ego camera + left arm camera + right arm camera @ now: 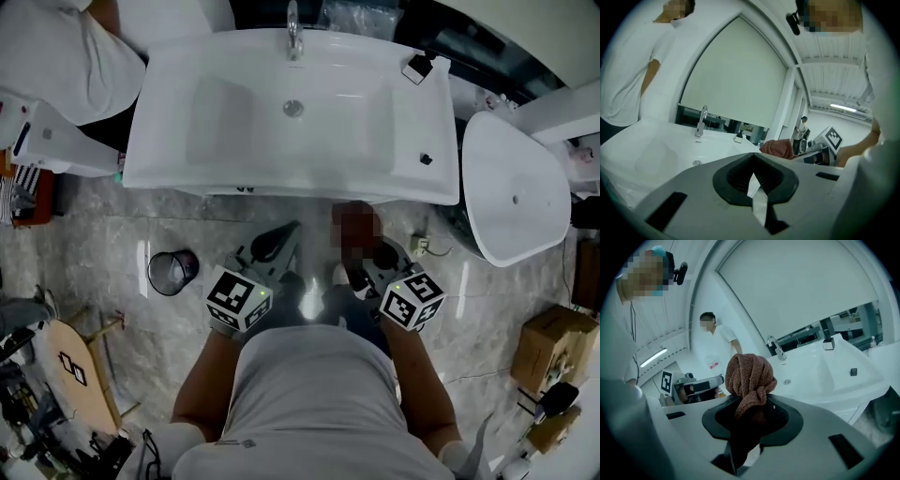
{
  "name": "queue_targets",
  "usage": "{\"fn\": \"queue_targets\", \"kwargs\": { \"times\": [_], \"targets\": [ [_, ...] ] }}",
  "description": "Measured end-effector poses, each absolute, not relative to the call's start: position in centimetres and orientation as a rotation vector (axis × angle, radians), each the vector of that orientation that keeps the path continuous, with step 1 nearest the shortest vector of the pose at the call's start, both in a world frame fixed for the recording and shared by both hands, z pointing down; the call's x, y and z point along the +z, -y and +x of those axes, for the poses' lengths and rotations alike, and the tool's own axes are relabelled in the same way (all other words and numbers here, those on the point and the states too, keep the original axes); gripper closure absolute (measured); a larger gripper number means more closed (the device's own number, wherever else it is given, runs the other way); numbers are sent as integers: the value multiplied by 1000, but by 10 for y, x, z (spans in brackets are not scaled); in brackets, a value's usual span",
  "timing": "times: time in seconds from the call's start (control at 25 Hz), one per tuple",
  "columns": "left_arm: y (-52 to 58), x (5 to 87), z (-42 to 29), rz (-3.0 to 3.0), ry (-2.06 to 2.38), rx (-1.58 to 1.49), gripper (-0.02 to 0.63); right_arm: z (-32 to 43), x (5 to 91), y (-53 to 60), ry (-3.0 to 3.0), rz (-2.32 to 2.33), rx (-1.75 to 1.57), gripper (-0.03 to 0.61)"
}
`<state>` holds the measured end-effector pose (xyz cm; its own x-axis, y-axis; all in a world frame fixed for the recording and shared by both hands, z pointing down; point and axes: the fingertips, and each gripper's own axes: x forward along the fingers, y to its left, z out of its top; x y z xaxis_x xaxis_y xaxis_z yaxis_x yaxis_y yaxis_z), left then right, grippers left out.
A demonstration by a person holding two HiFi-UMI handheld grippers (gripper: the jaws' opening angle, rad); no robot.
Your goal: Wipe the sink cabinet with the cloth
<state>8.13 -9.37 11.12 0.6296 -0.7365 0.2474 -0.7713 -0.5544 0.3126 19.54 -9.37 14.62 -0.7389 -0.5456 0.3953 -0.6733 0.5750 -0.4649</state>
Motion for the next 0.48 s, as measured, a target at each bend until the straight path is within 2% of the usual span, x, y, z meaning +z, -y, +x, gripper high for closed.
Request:
{"fn": "queue_targets", "kwargs": {
  "times": [0.48],
  "targets": [
    [53, 164, 61, 2129, 1605, 34, 603, 202, 261, 103, 2442, 571, 923, 462]
  ]
}}
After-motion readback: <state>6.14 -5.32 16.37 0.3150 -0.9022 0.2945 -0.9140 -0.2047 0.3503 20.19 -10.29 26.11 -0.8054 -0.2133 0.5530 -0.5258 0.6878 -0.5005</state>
